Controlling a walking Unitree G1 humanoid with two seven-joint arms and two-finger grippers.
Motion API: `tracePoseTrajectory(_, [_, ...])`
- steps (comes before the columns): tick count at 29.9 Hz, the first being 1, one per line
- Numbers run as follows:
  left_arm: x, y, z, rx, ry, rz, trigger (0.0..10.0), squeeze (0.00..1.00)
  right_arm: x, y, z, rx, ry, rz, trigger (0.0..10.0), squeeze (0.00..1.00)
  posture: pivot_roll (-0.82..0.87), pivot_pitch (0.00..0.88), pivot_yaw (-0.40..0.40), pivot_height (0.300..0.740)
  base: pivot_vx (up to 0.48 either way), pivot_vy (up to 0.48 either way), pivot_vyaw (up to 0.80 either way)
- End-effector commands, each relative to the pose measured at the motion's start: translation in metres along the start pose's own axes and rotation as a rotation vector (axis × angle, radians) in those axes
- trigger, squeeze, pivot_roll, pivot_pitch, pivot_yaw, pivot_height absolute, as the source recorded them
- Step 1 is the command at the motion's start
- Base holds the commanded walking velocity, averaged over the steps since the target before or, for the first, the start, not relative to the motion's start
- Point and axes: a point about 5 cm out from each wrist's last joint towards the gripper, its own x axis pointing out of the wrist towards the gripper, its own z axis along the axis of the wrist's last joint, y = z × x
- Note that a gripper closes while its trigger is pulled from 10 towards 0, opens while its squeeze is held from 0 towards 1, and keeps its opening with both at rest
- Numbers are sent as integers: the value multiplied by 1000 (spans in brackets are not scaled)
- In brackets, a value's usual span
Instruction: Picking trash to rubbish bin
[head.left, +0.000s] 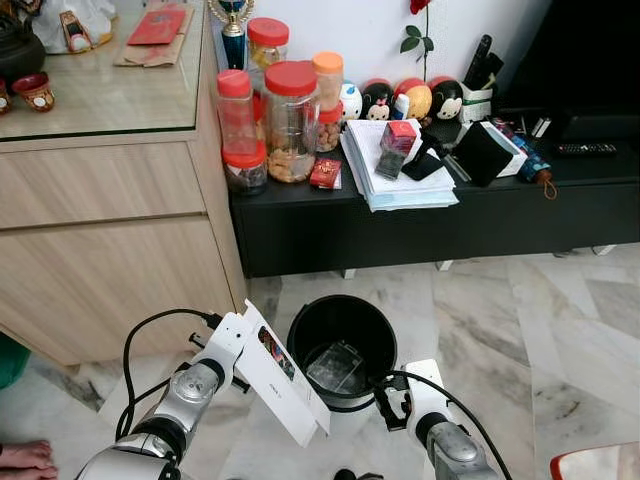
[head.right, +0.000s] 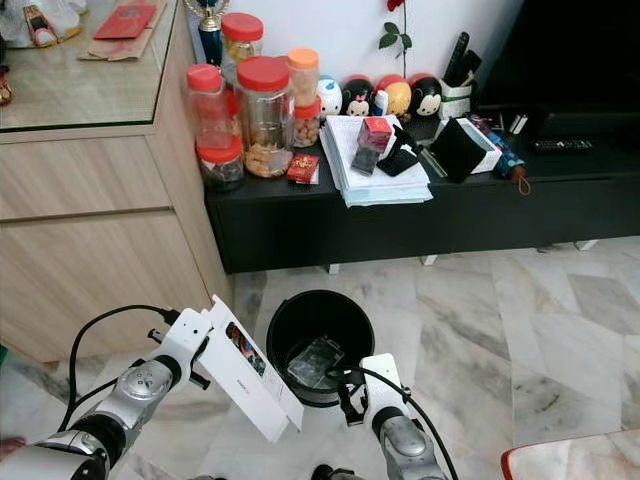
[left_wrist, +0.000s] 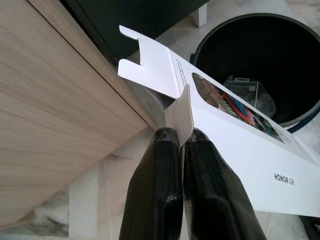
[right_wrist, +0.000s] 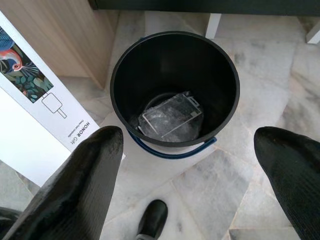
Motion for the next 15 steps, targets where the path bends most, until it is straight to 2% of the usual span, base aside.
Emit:
tracePoseTrajectory(1, [-1, 1, -3, -20, 9, 8, 10000, 0, 1, -1, 4, -12, -23, 1, 10000, 0, 157, 161, -81, 740, 259, 0, 0])
tracePoseTrajectory(12, [-1, 2, -3, -27, 9, 13, 10000, 0, 1, 2, 3, 16, -19, 12, 10000, 0, 160, 162, -82, 740, 265, 0, 0])
tracePoseTrajectory(15, [-1, 2, -3, -27, 9, 11, 10000, 0, 1, 3, 3, 22, -19, 15, 10000, 0, 160, 162, -82, 740, 284, 0, -796])
